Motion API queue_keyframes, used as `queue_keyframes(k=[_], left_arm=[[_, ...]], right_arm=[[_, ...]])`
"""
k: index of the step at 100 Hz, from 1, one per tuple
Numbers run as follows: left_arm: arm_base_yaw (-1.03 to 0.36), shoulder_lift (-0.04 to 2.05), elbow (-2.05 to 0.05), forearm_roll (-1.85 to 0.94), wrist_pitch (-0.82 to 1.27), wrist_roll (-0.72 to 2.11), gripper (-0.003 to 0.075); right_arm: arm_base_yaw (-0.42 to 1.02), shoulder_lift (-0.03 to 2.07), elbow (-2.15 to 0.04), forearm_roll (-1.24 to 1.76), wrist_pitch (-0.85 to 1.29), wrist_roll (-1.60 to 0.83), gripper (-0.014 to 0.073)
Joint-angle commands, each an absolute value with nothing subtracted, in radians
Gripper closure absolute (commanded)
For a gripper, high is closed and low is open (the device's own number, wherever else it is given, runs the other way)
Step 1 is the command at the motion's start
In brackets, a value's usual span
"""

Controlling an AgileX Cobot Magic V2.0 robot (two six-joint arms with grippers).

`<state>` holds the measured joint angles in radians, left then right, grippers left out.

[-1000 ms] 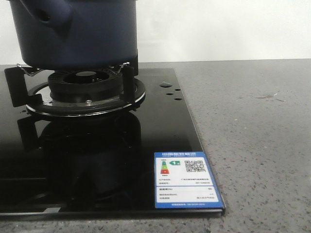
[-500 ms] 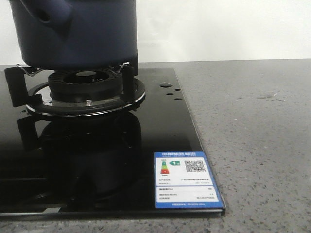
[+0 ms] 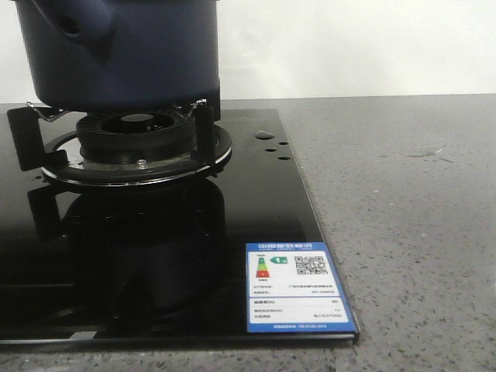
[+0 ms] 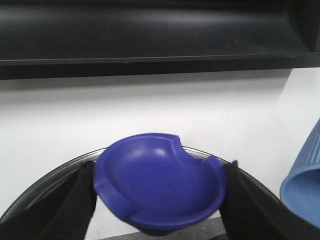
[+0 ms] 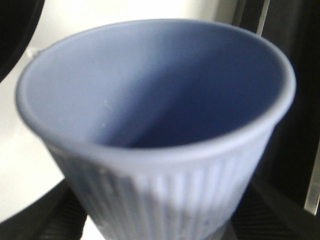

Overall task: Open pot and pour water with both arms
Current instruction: 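Tilt the cup over the open pot with the right gripper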

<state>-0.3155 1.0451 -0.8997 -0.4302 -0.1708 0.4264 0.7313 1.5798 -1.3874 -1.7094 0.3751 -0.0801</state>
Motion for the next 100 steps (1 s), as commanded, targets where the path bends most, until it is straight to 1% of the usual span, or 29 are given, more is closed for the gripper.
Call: queue_keyframes(k=[1,27,34,47,67,74,88,100], left_arm=[[-0.314,1.02,-0.938,-0.423,-0.278,0.424,0.0391],[-0.314,1.02,-0.938,-0.423,-0.278,0.424,0.0391],[-0.314,1.02,-0.938,-0.423,-0.278,0.424,0.0391],[-0.314,1.02,-0.938,-0.423,-0.278,0.424,0.0391],[-0.314,1.02,-0.938,-0.424,-0.278,0.424,0.0391],[-0.314,1.02,-0.938,-0.424,-0.278,0.424,0.0391],[-0.314,1.02,-0.938,-0.424,-0.276,0.424,0.0391],[-0.314,1.02,-0.938,-0.424,-0.276,0.424,0.0391]], right_arm=[[0.733,1.534,-1.428,-1.747,0.398,-0.079,0.03],[0.733,1.534,-1.428,-1.739,0.398,-0.077,0.03],[0.733,1.534,-1.428,-1.725,0.406,-0.038,0.03],[0.732,1.534,-1.428,-1.723,0.436,0.171,0.03],[0.73,1.522,-1.428,-1.723,0.527,0.416,0.03],[0.711,1.506,-1.428,-1.721,0.535,0.536,0.03],[0.633,1.446,-1.417,-1.7,0.491,0.856,0.03],[0.521,1.374,-1.365,-1.7,0.401,1.093,0.03]])
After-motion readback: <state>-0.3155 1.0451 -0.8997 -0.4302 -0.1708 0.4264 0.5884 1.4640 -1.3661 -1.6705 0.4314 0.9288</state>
